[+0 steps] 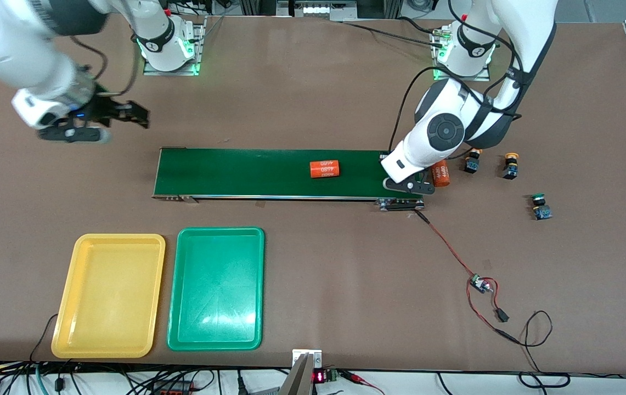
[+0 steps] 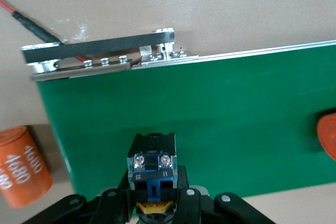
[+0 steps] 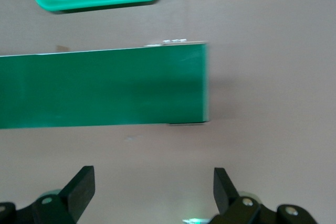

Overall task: Sort buttons by color to trays
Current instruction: 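Set the button on the conveyor and open the left gripper, then grasp another push button beside the conveyor with the left gripper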

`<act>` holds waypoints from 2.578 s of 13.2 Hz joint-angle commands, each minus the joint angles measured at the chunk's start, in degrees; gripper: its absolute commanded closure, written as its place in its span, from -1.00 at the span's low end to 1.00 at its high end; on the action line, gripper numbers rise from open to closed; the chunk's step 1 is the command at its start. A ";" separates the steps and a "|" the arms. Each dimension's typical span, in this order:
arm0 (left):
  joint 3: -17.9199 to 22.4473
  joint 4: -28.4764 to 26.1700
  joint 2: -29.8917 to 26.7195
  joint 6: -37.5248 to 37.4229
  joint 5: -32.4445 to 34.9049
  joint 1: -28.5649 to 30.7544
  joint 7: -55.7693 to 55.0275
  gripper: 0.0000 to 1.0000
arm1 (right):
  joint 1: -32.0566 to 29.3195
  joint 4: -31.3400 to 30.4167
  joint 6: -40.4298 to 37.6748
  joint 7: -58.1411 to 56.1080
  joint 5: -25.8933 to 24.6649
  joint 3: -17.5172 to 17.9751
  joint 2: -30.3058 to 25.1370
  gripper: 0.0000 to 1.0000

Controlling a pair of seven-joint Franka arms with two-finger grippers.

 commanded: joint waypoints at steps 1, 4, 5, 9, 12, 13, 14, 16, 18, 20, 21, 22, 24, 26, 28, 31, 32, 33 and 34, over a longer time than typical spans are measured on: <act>0.03 0.11 1.43 1.88 0.12 -0.69 -0.16 0.99 | 6.04 -6.31 6.20 6.13 -0.51 -0.29 -2.06 -1.00; 0.12 0.46 1.95 2.58 0.03 -0.60 -0.16 -0.07 | 5.79 -7.82 5.17 3.60 -1.12 -0.29 -3.11 -1.00; 0.21 0.54 1.70 2.59 0.12 -0.43 0.36 -0.99 | 4.92 -7.56 4.73 0.80 -1.12 -0.37 -3.03 -1.00; 0.30 2.04 -3.82 -0.47 -0.67 1.41 0.19 -1.00 | -0.18 -7.29 4.55 -7.39 -1.12 -0.73 -3.11 -1.00; 0.73 3.18 -6.74 -3.38 -0.67 9.29 0.45 -1.00 | -1.77 -6.94 4.46 -10.30 -1.12 -0.73 -3.20 -1.00; 0.74 3.10 -6.13 -3.13 0.03 13.42 0.63 -1.00 | -3.43 -7.11 4.37 -10.31 -1.04 -0.29 -3.90 -1.00; 0.82 3.09 -4.65 -2.69 0.12 17.37 0.80 -1.00 | -4.23 -7.29 3.76 -10.39 -0.95 -0.11 -4.86 -1.00; 1.09 3.01 -2.62 -2.51 0.12 23.97 0.63 -1.00 | -4.41 -8.25 0.96 -11.10 -0.95 0.50 -8.37 -1.00; 2.48 3.01 -1.56 -2.51 1.95 28.73 0.89 -1.00 | -6.51 -9.83 -0.37 -12.23 -0.69 0.85 -12.32 -1.00; 3.20 3.01 -1.21 -2.51 7.83 31.20 2.81 -1.00 | -8.44 -12.81 -0.20 -14.26 -0.51 0.86 -16.02 -1.00; 3.20 3.01 -0.60 -2.51 8.64 33.65 3.78 -1.00 | -8.71 -14.13 0.50 -14.26 -0.25 0.86 -16.90 -1.00; 3.20 3.18 0.80 -2.42 9.25 36.02 5.10 -1.00 | -8.72 -14.41 1.02 -14.18 0.10 0.86 -16.83 -1.00; 3.20 3.27 3.62 0.73 14.86 39.64 10.27 -1.00 | -8.54 -14.59 4.18 -13.12 0.28 2.60 -15.95 -1.00; 3.11 3.27 5.73 1.53 16.46 42.19 14.76 -1.00 | -8.28 -14.15 7.25 -10.50 2.03 4.10 -13.23 -1.00; 3.11 3.36 7.57 3.54 16.56 43.86 17.84 -1.00 | -8.36 -13.80 10.07 -8.74 2.30 7.09 -10.95 -1.00; 3.11 3.36 10.30 5.84 16.64 43.87 18.82 -1.00 | -7.31 -11.43 11.48 -4.79 2.30 10.95 -5.85 -1.00; 3.11 3.36 11.09 7.15 16.64 43.78 20.30 -1.00 | -7.14 -11.16 12.01 -2.94 2.30 11.05 -4.88 -1.00; 3.11 3.36 11.88 9.25 16.64 43.69 22.58 -1.00 | -6.52 -11.07 12.19 -2.49 2.22 11.05 -4.52 -1.00; 3.20 3.27 12.32 10.05 16.64 43.69 24.95 -0.80 | -6.34 -10.81 12.54 -2.40 2.22 11.05 -4.09 -1.00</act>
